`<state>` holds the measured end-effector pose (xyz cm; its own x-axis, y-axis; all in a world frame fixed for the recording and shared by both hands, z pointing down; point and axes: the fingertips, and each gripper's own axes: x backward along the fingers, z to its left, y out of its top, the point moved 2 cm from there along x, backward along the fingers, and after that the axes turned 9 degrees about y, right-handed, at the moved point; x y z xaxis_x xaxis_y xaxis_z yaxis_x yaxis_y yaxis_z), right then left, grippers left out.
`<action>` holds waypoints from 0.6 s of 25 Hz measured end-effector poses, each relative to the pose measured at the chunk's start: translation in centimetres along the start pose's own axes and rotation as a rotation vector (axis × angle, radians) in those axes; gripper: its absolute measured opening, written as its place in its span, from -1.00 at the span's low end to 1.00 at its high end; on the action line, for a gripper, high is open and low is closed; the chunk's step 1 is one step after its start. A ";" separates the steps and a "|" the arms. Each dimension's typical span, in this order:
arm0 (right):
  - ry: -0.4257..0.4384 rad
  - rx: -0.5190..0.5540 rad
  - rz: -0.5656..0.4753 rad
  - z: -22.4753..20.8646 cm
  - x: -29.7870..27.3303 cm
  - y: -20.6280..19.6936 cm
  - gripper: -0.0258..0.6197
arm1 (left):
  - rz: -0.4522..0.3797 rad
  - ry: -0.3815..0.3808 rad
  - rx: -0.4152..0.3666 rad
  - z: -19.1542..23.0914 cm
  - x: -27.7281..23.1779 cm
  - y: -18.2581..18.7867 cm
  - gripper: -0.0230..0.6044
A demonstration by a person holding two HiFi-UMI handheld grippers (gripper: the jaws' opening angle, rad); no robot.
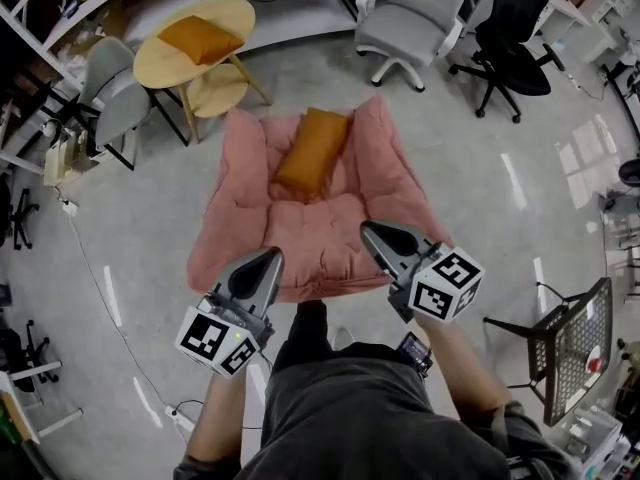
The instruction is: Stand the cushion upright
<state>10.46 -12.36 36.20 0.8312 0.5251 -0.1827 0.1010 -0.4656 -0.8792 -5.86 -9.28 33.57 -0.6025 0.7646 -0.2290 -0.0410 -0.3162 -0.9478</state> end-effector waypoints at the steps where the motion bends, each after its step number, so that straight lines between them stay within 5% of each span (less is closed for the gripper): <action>1: -0.009 -0.005 0.003 -1.2 -1.1 0.2 -0.87 | 0.006 -0.004 -0.002 1.2 -1.0 0.2 -0.89; 15: -0.134 -0.063 0.102 -17.4 -15.1 -0.9 -0.87 | 0.105 -0.045 0.014 14.7 -12.4 -1.0 -0.89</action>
<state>7.34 -32.21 47.42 0.7593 0.5610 -0.3298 0.0575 -0.5626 -0.8247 -10.07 -26.65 40.64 -0.6391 0.7009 -0.3167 0.0135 -0.4015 -0.9158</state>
